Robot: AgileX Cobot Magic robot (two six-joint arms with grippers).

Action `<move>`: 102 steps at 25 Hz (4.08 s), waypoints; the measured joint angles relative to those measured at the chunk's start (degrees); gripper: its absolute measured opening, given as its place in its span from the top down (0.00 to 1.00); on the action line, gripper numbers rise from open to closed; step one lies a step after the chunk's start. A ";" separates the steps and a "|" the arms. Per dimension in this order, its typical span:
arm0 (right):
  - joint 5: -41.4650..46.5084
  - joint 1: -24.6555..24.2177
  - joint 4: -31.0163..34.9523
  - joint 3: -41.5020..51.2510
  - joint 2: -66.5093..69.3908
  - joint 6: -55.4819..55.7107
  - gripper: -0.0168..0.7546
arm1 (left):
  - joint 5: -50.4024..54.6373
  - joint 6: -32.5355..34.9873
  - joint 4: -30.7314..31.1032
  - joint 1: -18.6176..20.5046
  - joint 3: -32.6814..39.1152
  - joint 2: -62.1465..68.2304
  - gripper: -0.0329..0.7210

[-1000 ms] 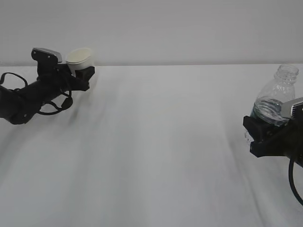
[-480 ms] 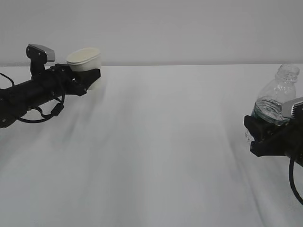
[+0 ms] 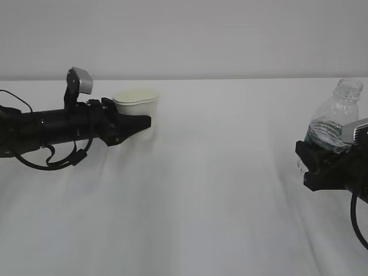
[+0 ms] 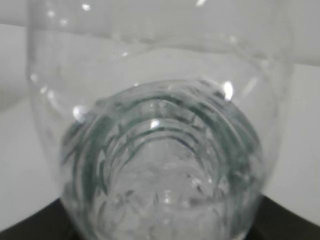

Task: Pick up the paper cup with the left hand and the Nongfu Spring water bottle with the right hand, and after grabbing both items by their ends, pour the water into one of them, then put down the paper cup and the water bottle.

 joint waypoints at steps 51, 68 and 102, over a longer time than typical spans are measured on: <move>51.27 0.00 -10.12 -3.72 -42.20 7.44 0.46 | -0.37 -0.54 3.34 -24.07 -4.43 -0.09 0.39; 53.81 0.00 -13.59 -3.72 -40.43 7.54 0.46 | -0.63 4.61 4.17 -27.83 -4.78 -0.09 0.39; 66.05 0.00 -40.48 -8.78 -40.43 7.54 0.46 | -0.80 1.18 0.99 -30.96 -7.05 -0.72 0.39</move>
